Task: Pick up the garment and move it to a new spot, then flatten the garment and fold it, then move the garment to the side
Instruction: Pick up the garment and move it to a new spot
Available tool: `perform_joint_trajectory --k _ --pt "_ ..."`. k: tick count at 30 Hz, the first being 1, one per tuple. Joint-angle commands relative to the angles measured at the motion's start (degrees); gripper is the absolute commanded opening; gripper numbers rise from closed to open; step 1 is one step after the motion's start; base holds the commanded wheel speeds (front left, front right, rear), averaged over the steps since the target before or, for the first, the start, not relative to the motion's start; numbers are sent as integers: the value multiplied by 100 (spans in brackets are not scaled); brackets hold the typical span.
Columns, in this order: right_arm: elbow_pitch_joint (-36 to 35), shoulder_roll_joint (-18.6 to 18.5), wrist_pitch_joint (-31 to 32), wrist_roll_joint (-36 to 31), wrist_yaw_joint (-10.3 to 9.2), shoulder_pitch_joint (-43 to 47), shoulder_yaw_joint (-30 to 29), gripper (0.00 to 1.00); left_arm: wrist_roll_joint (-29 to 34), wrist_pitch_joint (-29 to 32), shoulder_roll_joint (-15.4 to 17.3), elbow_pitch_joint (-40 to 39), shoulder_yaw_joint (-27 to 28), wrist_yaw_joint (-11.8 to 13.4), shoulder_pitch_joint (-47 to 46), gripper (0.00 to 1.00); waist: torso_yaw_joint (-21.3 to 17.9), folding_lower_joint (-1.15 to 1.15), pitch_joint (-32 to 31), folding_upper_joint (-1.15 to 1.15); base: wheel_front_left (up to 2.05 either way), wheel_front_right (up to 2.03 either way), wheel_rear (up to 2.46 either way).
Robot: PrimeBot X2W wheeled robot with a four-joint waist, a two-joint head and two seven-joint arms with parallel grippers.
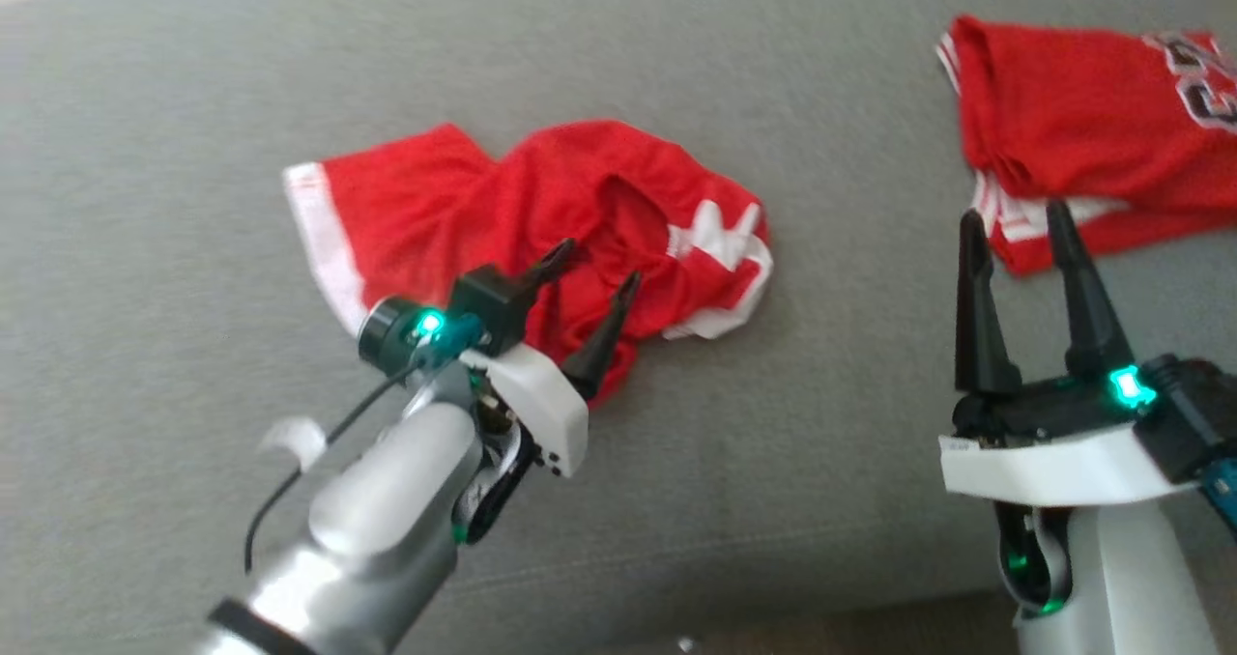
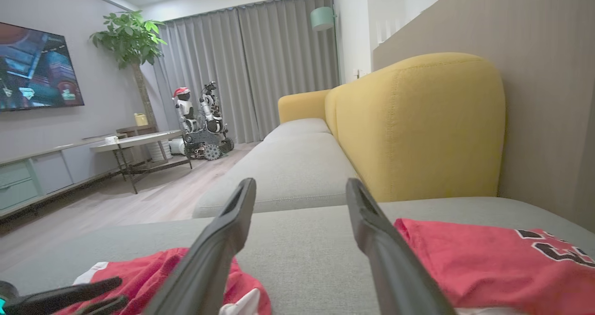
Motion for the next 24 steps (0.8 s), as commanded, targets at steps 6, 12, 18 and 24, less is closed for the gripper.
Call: perform_joint_trajectory --k 6,12,18,24 --pt "73 27 -24 47 34 274 19 100 454 -69 272 -1671 1370 898 1148 100 949 0 -867 0 0 0 0" --pt "46 28 -24 -1 34 543 -101 100 1054 -69 250 -2827 2404 1247 2199 100 1232 0 -1171 0 0 0 0" --pt "-83 28 -24 -19 34 898 -296 100 1791 -69 176 -3650 3094 1123 3078 100 1327 0 -1355 0 0 0 0" --pt "-219 28 -24 -65 34 1142 -387 100 2342 -69 12 -4151 3555 1185 3731 100 1298 0 -1414 0 0 0 0"
